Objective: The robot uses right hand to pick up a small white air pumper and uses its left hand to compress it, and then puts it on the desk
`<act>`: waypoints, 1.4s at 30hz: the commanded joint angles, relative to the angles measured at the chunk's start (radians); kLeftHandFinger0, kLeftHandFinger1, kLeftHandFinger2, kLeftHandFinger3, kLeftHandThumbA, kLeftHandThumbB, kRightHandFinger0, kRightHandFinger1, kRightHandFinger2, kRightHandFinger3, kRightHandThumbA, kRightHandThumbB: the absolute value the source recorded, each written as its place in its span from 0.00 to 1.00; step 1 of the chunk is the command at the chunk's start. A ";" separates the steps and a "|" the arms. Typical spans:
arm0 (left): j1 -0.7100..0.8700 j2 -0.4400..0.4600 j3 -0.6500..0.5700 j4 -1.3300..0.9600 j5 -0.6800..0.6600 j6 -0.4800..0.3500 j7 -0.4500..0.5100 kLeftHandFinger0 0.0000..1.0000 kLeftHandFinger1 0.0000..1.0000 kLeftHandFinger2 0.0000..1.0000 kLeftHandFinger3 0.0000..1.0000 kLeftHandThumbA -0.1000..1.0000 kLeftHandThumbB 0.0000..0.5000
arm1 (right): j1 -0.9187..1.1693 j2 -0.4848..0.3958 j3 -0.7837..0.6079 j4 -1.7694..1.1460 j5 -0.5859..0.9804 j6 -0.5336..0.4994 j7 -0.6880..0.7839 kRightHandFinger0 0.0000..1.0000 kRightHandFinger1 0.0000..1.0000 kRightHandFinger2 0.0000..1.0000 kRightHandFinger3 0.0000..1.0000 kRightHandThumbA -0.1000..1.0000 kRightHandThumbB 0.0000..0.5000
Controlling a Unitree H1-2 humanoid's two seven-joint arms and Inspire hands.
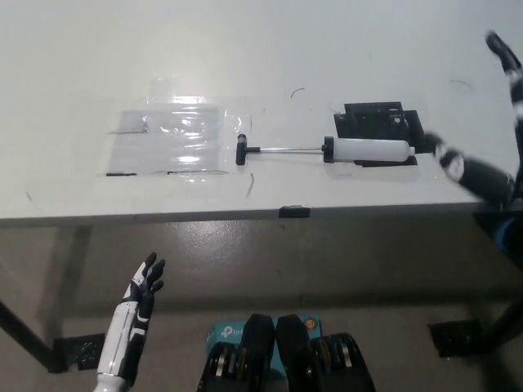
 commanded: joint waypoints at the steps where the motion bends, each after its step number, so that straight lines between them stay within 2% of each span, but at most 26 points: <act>1: -0.030 -0.001 -0.022 -0.025 0.010 -0.033 -0.006 1.00 1.00 1.00 1.00 1.00 0.26 | -0.349 -0.159 0.109 0.159 0.038 0.386 0.409 1.00 1.00 1.00 1.00 0.82 0.54; 5: -0.032 0.001 -0.022 -0.017 0.008 -0.035 -0.006 1.00 1.00 1.00 1.00 1.00 0.28 | -0.486 -0.180 0.207 0.361 0.014 0.397 0.529 1.00 1.00 1.00 1.00 0.85 0.63; 7: -0.022 0.012 -0.011 -0.027 0.006 -0.035 -0.003 1.00 1.00 1.00 1.00 1.00 0.28 | -0.554 -0.144 0.251 0.497 -0.005 0.376 0.553 1.00 1.00 1.00 1.00 0.86 0.71; 9: -0.023 0.012 -0.010 -0.027 0.006 -0.032 -0.003 1.00 1.00 1.00 1.00 1.00 0.28 | -0.597 -0.131 0.278 0.582 -0.021 0.365 0.566 1.00 1.00 1.00 1.00 0.86 0.73; 14: -0.022 0.017 -0.010 -0.026 0.003 -0.037 -0.007 1.00 1.00 1.00 1.00 1.00 0.27 | -0.689 -0.087 0.323 0.786 -0.007 0.336 0.592 1.00 1.00 1.00 1.00 0.83 0.68; 16: -0.019 0.018 -0.010 -0.028 0.003 -0.037 -0.007 1.00 1.00 1.00 1.00 1.00 0.26 | -0.723 -0.058 0.334 0.884 0.011 0.296 0.604 1.00 1.00 1.00 1.00 0.86 0.70; 19: -0.008 0.020 -0.011 -0.038 0.005 -0.035 -0.007 1.00 1.00 1.00 1.00 1.00 0.26 | -0.738 -0.027 0.350 0.951 0.011 0.311 0.608 1.00 1.00 1.00 1.00 0.88 0.68; 22: 0.001 0.025 -0.007 -0.045 0.011 -0.032 -0.004 1.00 1.00 1.00 1.00 1.00 0.25 | -0.756 0.012 0.369 1.036 0.001 0.318 0.607 1.00 1.00 1.00 1.00 0.88 0.71; 25: -0.004 0.028 -0.005 -0.044 0.016 -0.033 0.001 1.00 1.00 1.00 1.00 1.00 0.24 | -0.777 0.044 0.391 1.147 -0.017 0.267 0.590 1.00 1.00 1.00 1.00 0.88 0.68; 27: -0.005 0.026 -0.004 -0.043 0.007 -0.032 0.000 1.00 1.00 1.00 1.00 1.00 0.25 | -0.782 0.055 0.408 1.199 -0.038 0.246 0.569 1.00 1.00 1.00 1.00 0.90 0.73; 30: -0.007 0.029 -0.002 -0.044 0.005 -0.031 0.001 1.00 1.00 1.00 1.00 1.00 0.27 | -0.793 0.075 0.421 1.296 -0.044 0.196 0.560 1.00 1.00 1.00 1.00 0.92 0.70; 35: -0.005 0.029 -0.003 -0.052 0.000 -0.023 -0.003 1.00 1.00 1.00 1.00 1.00 0.26 | -0.800 0.090 0.424 1.378 -0.047 0.173 0.560 1.00 1.00 1.00 1.00 0.93 0.69; 36: -0.004 0.029 -0.003 -0.052 0.004 -0.025 -0.001 1.00 1.00 1.00 1.00 1.00 0.25 | -0.801 0.090 0.428 1.389 -0.052 0.160 0.563 1.00 1.00 1.00 1.00 0.94 0.66; 39: -0.005 0.030 -0.001 -0.051 0.009 -0.029 0.003 1.00 1.00 1.00 1.00 1.00 0.24 | -0.808 0.097 0.458 1.429 -0.085 0.117 0.548 1.00 1.00 1.00 1.00 1.00 0.69; 42: -0.005 0.028 0.002 -0.050 0.007 -0.025 0.006 1.00 1.00 1.00 1.00 1.00 0.24 | -0.814 0.102 0.458 1.463 -0.083 0.110 0.549 1.00 1.00 1.00 1.00 0.96 0.66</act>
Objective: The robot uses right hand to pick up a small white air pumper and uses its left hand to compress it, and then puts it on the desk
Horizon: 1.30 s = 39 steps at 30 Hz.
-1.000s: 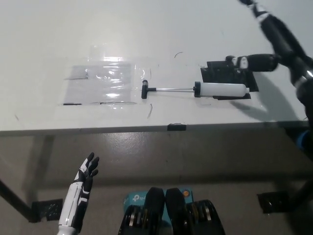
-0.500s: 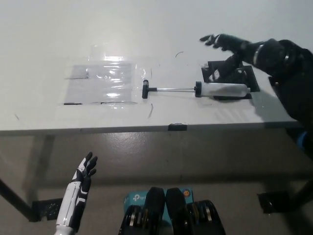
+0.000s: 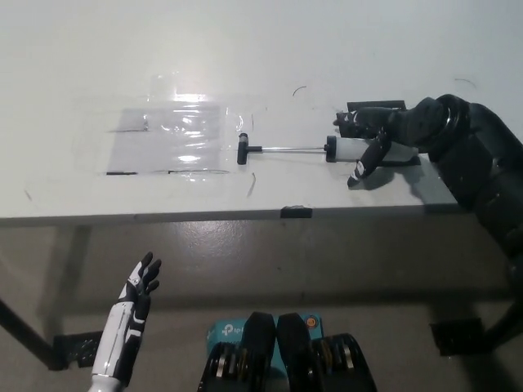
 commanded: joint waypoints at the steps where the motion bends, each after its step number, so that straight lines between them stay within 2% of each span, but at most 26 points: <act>1: -0.007 0.009 0.003 -0.030 0.005 -0.028 0.008 1.00 1.00 1.00 1.00 1.00 0.25 | -0.067 0.000 0.012 0.039 -0.037 -0.056 -0.005 1.00 1.00 1.00 1.00 0.95 0.66; 7: 0.007 0.008 0.005 -0.037 0.012 -0.032 0.012 1.00 1.00 1.00 1.00 1.00 0.20 | -0.061 -0.015 0.001 0.055 -0.042 -0.057 -0.012 1.00 1.00 1.00 1.00 0.91 0.63; 10: 0.006 0.006 0.005 -0.034 0.010 -0.039 0.012 1.00 1.00 1.00 1.00 1.00 0.22 | -0.065 -0.019 0.017 0.067 -0.065 -0.056 -0.021 1.00 1.00 1.00 1.00 0.94 0.68; 14: -0.001 0.006 0.010 -0.033 0.014 -0.037 0.017 1.00 1.00 1.00 1.00 1.00 0.23 | -0.076 -0.010 0.027 0.096 -0.080 -0.075 -0.025 1.00 1.00 1.00 1.00 0.95 0.68; 17: 0.000 0.004 0.013 -0.034 0.009 -0.038 0.016 1.00 1.00 1.00 1.00 1.00 0.18 | -0.069 -0.002 0.006 0.104 -0.060 -0.051 -0.019 1.00 1.00 1.00 1.00 0.86 0.68; 21: 0.012 0.001 0.013 -0.033 0.009 -0.051 0.018 1.00 1.00 1.00 1.00 1.00 0.16 | -0.049 -0.001 0.019 0.100 -0.077 -0.046 -0.027 1.00 1.00 1.00 1.00 0.86 0.71; 23: 0.013 0.000 0.013 -0.034 0.014 -0.051 0.020 1.00 1.00 1.00 1.00 1.00 0.17 | -0.047 -0.002 0.042 0.109 -0.103 -0.048 -0.044 1.00 1.00 1.00 1.00 0.86 0.68; 24: 0.013 0.000 0.013 -0.034 0.014 -0.052 0.019 1.00 1.00 1.00 1.00 1.00 0.17 | -0.045 0.000 0.048 0.111 -0.111 -0.040 -0.060 1.00 1.00 1.00 1.00 0.82 0.66; 25: 0.014 -0.001 0.013 -0.035 0.012 -0.051 0.018 1.00 1.00 1.00 1.00 1.00 0.17 | -0.038 0.000 0.055 0.112 -0.121 -0.036 -0.094 1.00 1.00 1.00 1.00 0.70 0.64; 26: 0.016 0.000 0.014 -0.037 0.012 -0.049 0.018 1.00 1.00 1.00 1.00 1.00 0.17 | -0.031 0.002 0.059 0.112 -0.128 -0.037 -0.124 1.00 1.00 1.00 1.00 0.63 0.62; 27: 0.019 0.001 0.016 -0.040 0.010 -0.049 0.018 1.00 1.00 1.00 1.00 1.00 0.17 | -0.023 0.006 0.070 0.114 -0.144 -0.033 -0.172 1.00 1.00 1.00 1.00 0.41 0.53; 28: 0.019 0.001 0.017 -0.038 0.008 -0.051 0.018 1.00 1.00 1.00 1.00 1.00 0.18 | -0.012 0.004 0.080 0.114 -0.159 -0.042 -0.228 0.88 0.95 0.93 0.82 0.10 0.46; 29: 0.019 0.001 0.018 -0.038 0.007 -0.049 0.019 1.00 1.00 1.00 1.00 1.00 0.19 | -0.005 0.002 0.082 0.116 -0.164 -0.048 -0.266 0.57 0.66 0.60 0.56 0.00 0.38; 30: 0.007 0.001 0.023 -0.033 0.004 -0.052 0.021 1.00 1.00 1.00 1.00 1.00 0.20 | -0.013 0.000 0.087 0.123 -0.172 -0.052 -0.299 0.14 0.34 0.41 0.44 0.00 0.33; 31: 0.006 0.001 0.024 -0.031 0.003 -0.057 0.023 1.00 1.00 1.00 1.00 1.00 0.19 | -0.012 -0.003 0.092 0.125 -0.178 -0.054 -0.319 0.01 0.30 0.63 0.70 0.00 0.31; 32: 0.011 0.000 0.025 -0.032 -0.004 -0.060 0.021 1.00 1.00 1.00 1.00 1.00 0.19 | -0.009 -0.006 0.096 0.129 -0.184 -0.058 -0.340 0.07 0.52 0.94 1.00 0.00 0.31; 33: 0.020 -0.001 0.027 -0.035 -0.014 -0.060 0.018 1.00 1.00 1.00 1.00 1.00 0.19 | -0.005 -0.006 0.099 0.134 -0.187 -0.061 -0.357 0.10 0.60 1.00 1.00 0.00 0.31; 34: 0.023 -0.001 0.028 -0.036 -0.012 -0.064 0.018 1.00 1.00 1.00 1.00 1.00 0.16 | -0.001 -0.009 0.101 0.137 -0.189 -0.069 -0.371 0.21 0.73 1.00 1.00 0.00 0.32; 36: 0.029 0.000 0.031 -0.044 -0.006 -0.066 0.023 1.00 1.00 1.00 1.00 1.00 0.13 | 0.008 -0.013 0.101 0.147 -0.190 -0.088 -0.405 0.28 0.78 1.00 1.00 0.00 0.34; 39: 0.022 0.000 0.037 -0.037 -0.017 -0.077 0.023 1.00 1.00 1.00 1.00 1.00 0.12 | 0.013 -0.020 0.081 0.152 -0.169 -0.106 -0.429 0.28 0.75 1.00 1.00 0.00 0.38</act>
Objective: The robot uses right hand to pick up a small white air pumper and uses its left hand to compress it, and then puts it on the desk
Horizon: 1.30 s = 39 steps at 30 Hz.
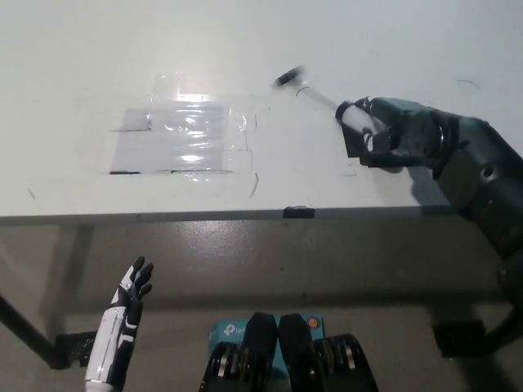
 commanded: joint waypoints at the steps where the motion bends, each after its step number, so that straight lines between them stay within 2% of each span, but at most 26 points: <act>1: 0.000 0.003 0.015 -0.030 -0.030 -0.064 0.016 1.00 1.00 1.00 1.00 1.00 0.14 | 0.006 -0.034 -0.013 0.037 -0.023 -0.023 -0.106 0.30 0.77 1.00 1.00 0.00 0.40; 2: 0.009 0.000 0.014 -0.033 -0.040 -0.057 0.011 1.00 1.00 1.00 1.00 1.00 0.13 | 0.015 -0.035 -0.019 0.036 -0.017 -0.026 -0.108 0.26 0.75 1.00 1.00 0.00 0.40; 8: 0.013 -0.001 0.021 -0.032 -0.069 -0.052 0.005 1.00 1.00 1.00 1.00 1.00 0.05 | 0.019 -0.034 -0.032 0.036 -0.016 -0.058 -0.149 0.25 0.75 1.00 0.99 0.00 0.43; 12: 0.009 0.000 0.027 -0.027 -0.075 -0.048 0.005 1.00 1.00 1.00 1.00 1.00 0.08 | 0.023 -0.034 -0.038 0.027 -0.018 -0.094 -0.196 0.22 0.69 1.00 0.92 0.00 0.43; 13: 0.013 0.002 0.029 -0.029 -0.075 -0.047 0.004 1.00 1.00 1.00 1.00 1.00 0.08 | 0.024 -0.030 -0.038 0.022 -0.019 -0.096 -0.200 0.25 0.72 1.00 0.94 0.00 0.44; 15: 0.014 0.004 0.032 -0.029 -0.072 -0.049 0.007 1.00 1.00 1.00 1.00 1.00 0.05 | 0.025 -0.025 -0.040 0.013 -0.019 -0.116 -0.219 0.26 0.72 1.00 0.92 0.00 0.44; 17: 0.012 0.004 0.035 -0.027 -0.079 -0.051 0.003 1.00 1.00 1.00 1.00 1.00 0.06 | 0.023 -0.023 -0.038 0.007 -0.024 -0.124 -0.228 0.27 0.72 1.00 0.90 0.00 0.42; 21: 0.007 0.002 0.038 -0.025 -0.089 -0.054 -0.001 1.00 1.00 1.00 1.00 1.00 0.06 | 0.020 -0.025 -0.042 -0.002 -0.026 -0.147 -0.240 0.26 0.73 1.00 0.92 0.00 0.42; 23: 0.007 0.002 0.039 -0.024 -0.089 -0.056 -0.001 1.00 1.00 1.00 1.00 1.00 0.05 | 0.022 -0.029 -0.042 -0.006 -0.028 -0.152 -0.242 0.29 0.75 1.00 0.93 0.00 0.43; 28: 0.012 0.000 0.038 -0.035 -0.088 -0.047 -0.001 1.00 1.00 1.00 1.00 1.00 0.07 | 0.037 -0.037 -0.049 -0.031 -0.029 -0.155 -0.258 0.20 0.66 0.98 0.88 0.00 0.45; 29: 0.015 0.000 0.037 -0.040 -0.086 -0.045 -0.001 1.00 1.00 1.00 1.00 1.00 0.05 | 0.043 -0.041 -0.058 -0.041 -0.022 -0.171 -0.269 0.14 0.63 0.95 0.90 0.00 0.41; 30: 0.015 0.000 0.036 -0.041 -0.086 -0.043 -0.002 1.00 1.00 1.00 1.00 1.00 0.05 | 0.047 -0.043 -0.062 -0.046 -0.022 -0.182 -0.285 0.12 0.62 0.94 0.91 0.00 0.37; 31: 0.015 0.000 0.036 -0.036 -0.090 -0.048 -0.003 1.00 1.00 1.00 1.00 1.00 0.05 | 0.050 -0.046 -0.067 -0.057 -0.023 -0.194 -0.302 0.08 0.61 0.93 0.97 0.00 0.35; 32: 0.015 0.000 0.035 -0.036 -0.090 -0.048 -0.003 1.00 1.00 1.00 1.00 1.00 0.05 | 0.052 -0.048 -0.072 -0.064 -0.022 -0.204 -0.309 0.07 0.60 0.91 0.97 0.00 0.31; 33: 0.016 0.000 0.035 -0.038 -0.088 -0.047 -0.003 1.00 1.00 1.00 1.00 1.00 0.06 | 0.054 -0.050 -0.079 -0.072 -0.018 -0.217 -0.318 0.02 0.55 0.85 0.92 0.00 0.24; 34: 0.011 0.002 0.038 -0.040 -0.088 -0.046 -0.001 1.00 1.00 1.00 1.00 1.00 0.06 | 0.047 -0.051 -0.082 -0.081 -0.021 -0.231 -0.331 0.06 0.57 0.87 0.94 0.00 0.31; 39: 0.010 0.001 0.037 -0.042 -0.096 -0.047 -0.004 1.00 1.00 1.00 1.00 1.00 0.05 | 0.062 -0.069 -0.114 -0.183 -0.029 -0.252 -0.359 0.07 0.58 0.89 0.98 0.00 0.25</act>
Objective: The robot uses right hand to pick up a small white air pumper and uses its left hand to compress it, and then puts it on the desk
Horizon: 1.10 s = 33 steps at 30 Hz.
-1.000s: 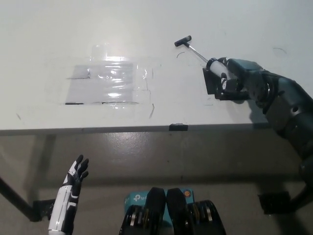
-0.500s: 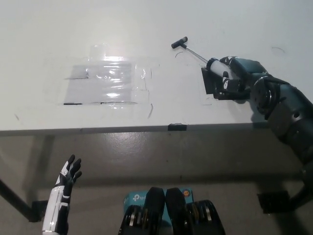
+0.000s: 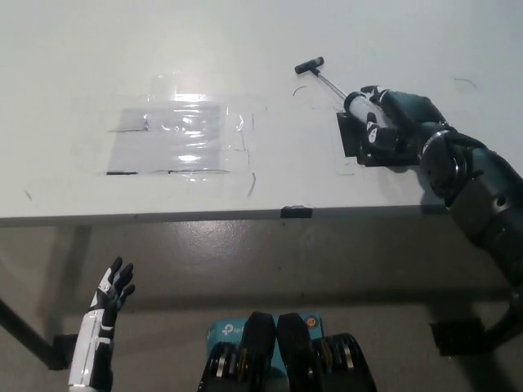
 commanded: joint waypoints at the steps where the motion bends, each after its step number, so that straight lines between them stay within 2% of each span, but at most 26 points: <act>1: 0.000 0.004 0.000 -0.036 -0.020 -0.027 -0.003 1.00 1.00 1.00 1.00 1.00 0.05 | -0.036 -0.039 -0.034 -0.105 -0.009 -0.065 -0.070 0.07 0.59 0.90 1.00 0.00 0.23; 8: 0.000 0.003 -0.001 -0.039 -0.020 -0.026 -0.002 0.97 1.00 1.00 1.00 1.00 0.08 | 0.000 -0.064 -0.061 -0.249 -0.028 -0.058 -0.065 0.09 0.61 0.90 1.00 0.00 0.24; 12: 0.001 0.003 -0.002 -0.038 -0.024 -0.026 -0.003 0.96 1.00 1.00 1.00 1.00 0.05 | 0.021 -0.071 -0.078 -0.316 -0.008 0.004 0.038 0.13 0.62 0.93 1.00 0.00 0.29; 13: 0.004 0.004 -0.001 -0.039 -0.025 -0.029 -0.003 0.95 1.00 1.00 1.00 1.00 0.05 | 0.031 -0.063 -0.078 -0.318 -0.025 0.029 0.013 0.17 0.61 0.88 0.95 0.00 0.39; 14: 0.005 0.004 -0.001 -0.039 -0.026 -0.030 -0.004 0.95 1.00 1.00 1.00 1.00 0.05 | 0.034 -0.060 -0.079 -0.320 -0.032 0.039 0.002 0.13 0.52 0.78 0.82 0.00 0.44; 15: 0.005 0.004 -0.001 -0.039 -0.022 -0.030 -0.002 0.94 1.00 1.00 1.00 1.00 0.06 | 0.033 -0.055 -0.073 -0.323 -0.043 0.096 0.026 0.31 0.63 0.85 0.91 0.16 0.51; 16: 0.004 0.002 -0.001 -0.039 -0.026 -0.029 -0.003 0.94 1.00 1.00 1.00 1.00 0.07 | 0.022 -0.055 -0.056 -0.315 -0.054 0.156 0.088 0.83 1.00 1.00 1.00 0.38 0.66; 17: 0.005 0.003 -0.002 -0.039 -0.029 -0.025 -0.005 0.94 1.00 1.00 1.00 1.00 0.07 | 0.018 -0.053 -0.043 -0.303 -0.065 0.180 0.110 1.00 1.00 1.00 1.00 0.51 0.71; 18: 0.003 0.005 -0.004 -0.034 -0.029 -0.033 -0.008 0.94 1.00 1.00 1.00 1.00 0.05 | 0.009 -0.050 -0.014 -0.282 -0.095 0.235 0.145 1.00 1.00 1.00 1.00 0.68 0.81; 19: 0.004 0.005 -0.004 -0.034 -0.027 -0.033 -0.007 0.94 1.00 1.00 1.00 1.00 0.04 | 0.006 -0.047 -0.009 -0.275 -0.097 0.255 0.162 1.00 1.00 1.00 1.00 0.74 0.85; 20: 0.004 0.004 -0.004 -0.033 -0.026 -0.033 -0.007 0.93 1.00 1.00 1.00 1.00 0.05 | -0.002 -0.041 -0.007 -0.251 -0.092 0.278 0.182 1.00 1.00 1.00 1.00 0.80 0.86; 21: 0.004 0.004 -0.004 -0.033 -0.027 -0.033 -0.007 0.93 1.00 1.00 1.00 1.00 0.05 | -0.004 -0.039 -0.006 -0.244 -0.090 0.287 0.189 1.00 1.00 1.00 1.00 0.82 0.86; 22: 0.008 0.004 -0.003 -0.039 -0.031 -0.031 -0.007 0.93 1.00 1.00 1.00 1.00 0.05 | -0.028 -0.024 0.001 -0.197 -0.090 0.316 0.203 1.00 1.00 1.00 1.00 0.89 0.85; 25: 0.006 0.006 -0.002 -0.031 -0.029 -0.038 -0.006 0.91 1.00 1.00 1.00 1.00 0.03 | -0.060 -0.007 0.005 -0.120 -0.086 0.340 0.205 1.00 1.00 1.00 1.00 0.90 0.88; 28: 0.005 0.009 -0.004 -0.026 -0.028 -0.048 -0.009 0.89 1.00 1.00 1.00 1.00 0.01 | -0.091 0.010 0.018 -0.035 -0.095 0.354 0.186 1.00 1.00 1.00 1.00 0.87 0.86; 31: 0.007 0.012 -0.006 -0.032 -0.021 -0.041 -0.011 0.89 0.99 1.00 1.00 1.00 0.04 | -0.111 0.020 0.028 0.034 -0.099 0.340 0.166 1.00 1.00 1.00 1.00 0.84 0.85; 33: 0.014 0.012 -0.003 -0.032 -0.023 -0.045 -0.009 0.88 0.98 1.00 1.00 1.00 0.05 | -0.122 0.034 0.031 0.070 -0.096 0.324 0.157 1.00 1.00 1.00 1.00 0.84 0.87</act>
